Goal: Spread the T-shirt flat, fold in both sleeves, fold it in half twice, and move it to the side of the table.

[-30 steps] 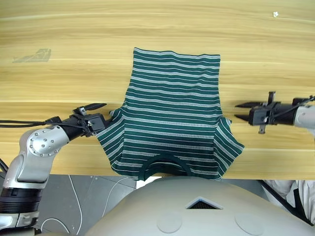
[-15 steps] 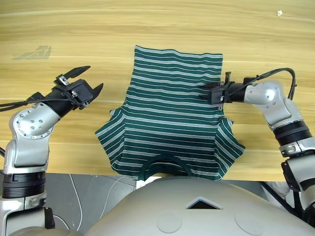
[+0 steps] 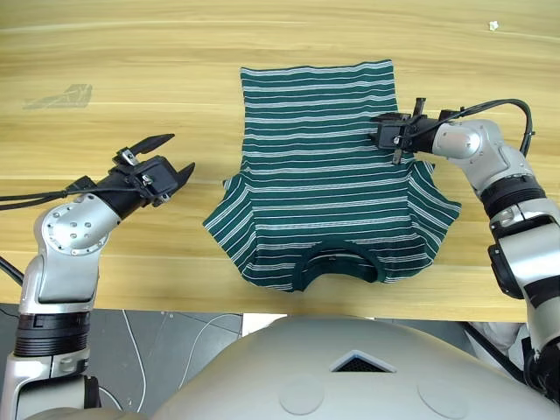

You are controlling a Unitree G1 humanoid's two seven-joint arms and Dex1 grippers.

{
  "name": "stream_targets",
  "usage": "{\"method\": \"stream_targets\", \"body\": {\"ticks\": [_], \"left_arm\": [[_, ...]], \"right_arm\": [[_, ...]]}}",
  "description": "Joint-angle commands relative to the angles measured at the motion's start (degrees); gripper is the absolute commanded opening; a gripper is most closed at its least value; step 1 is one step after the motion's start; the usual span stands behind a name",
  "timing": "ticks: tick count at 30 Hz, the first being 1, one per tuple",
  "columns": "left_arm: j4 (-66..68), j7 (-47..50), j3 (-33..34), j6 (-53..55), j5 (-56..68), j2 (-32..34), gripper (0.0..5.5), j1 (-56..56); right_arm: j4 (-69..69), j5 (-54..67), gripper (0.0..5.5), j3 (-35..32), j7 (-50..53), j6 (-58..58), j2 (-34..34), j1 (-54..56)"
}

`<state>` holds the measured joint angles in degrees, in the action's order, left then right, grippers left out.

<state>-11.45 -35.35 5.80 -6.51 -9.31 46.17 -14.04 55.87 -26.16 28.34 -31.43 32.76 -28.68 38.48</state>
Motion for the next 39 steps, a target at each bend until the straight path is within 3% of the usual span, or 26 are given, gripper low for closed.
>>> {"method": "stream_targets", "body": {"ticks": [1, 5, 8, 14, 20, 28, 39], "left_arm": [[0.98, 0.33, 0.02, -0.38, -0.38, -0.22, 2.7, -0.39], [0.82, 0.55, -0.08, -0.43, 0.18, -0.83, 2.7, -0.36], [-2.66, 1.97, 3.25, 1.61, 4.93, -3.75, 2.7, -1.52], [-14.84, 14.81, 7.33, 9.86, 12.06, -18.59, 2.7, -0.76], [-18.59, 21.12, 5.81, 16.15, 16.12, -29.36, 2.7, -7.13], [-20.45, 22.98, 6.34, 13.84, 28.14, -43.3, 2.7, -25.99], [-17.73, 19.36, 1.17, 23.38, 33.83, -41.85, 2.7, -32.46]], "right_arm": [[3.08, -2.04, 1.42, 1.59, -0.96, 1.16, 0.05, -2.59], [0.68, -0.48, 1.42, -0.27, 1.3, 3.98, -1.11, -3.04], [-5.94, 5.41, 1.42, -7.84, 6.39, 6.5, -2.86, -1.75], [-26.16, 18.51, 1.42, -21.96, 13.83, 3.34, -0.54, -9.49], [-29.34, 23.48, 1.42, -33.31, 26.29, 3.09, 4.04, -19.55], [-34.84, 21.64, 1.42, -38.52, 33.65, 3.9, 5.32, -24.64], [-37.59, 19.04, 1.42, -39.08, 34.85, 2.71, 5.53, -25.99]]}}
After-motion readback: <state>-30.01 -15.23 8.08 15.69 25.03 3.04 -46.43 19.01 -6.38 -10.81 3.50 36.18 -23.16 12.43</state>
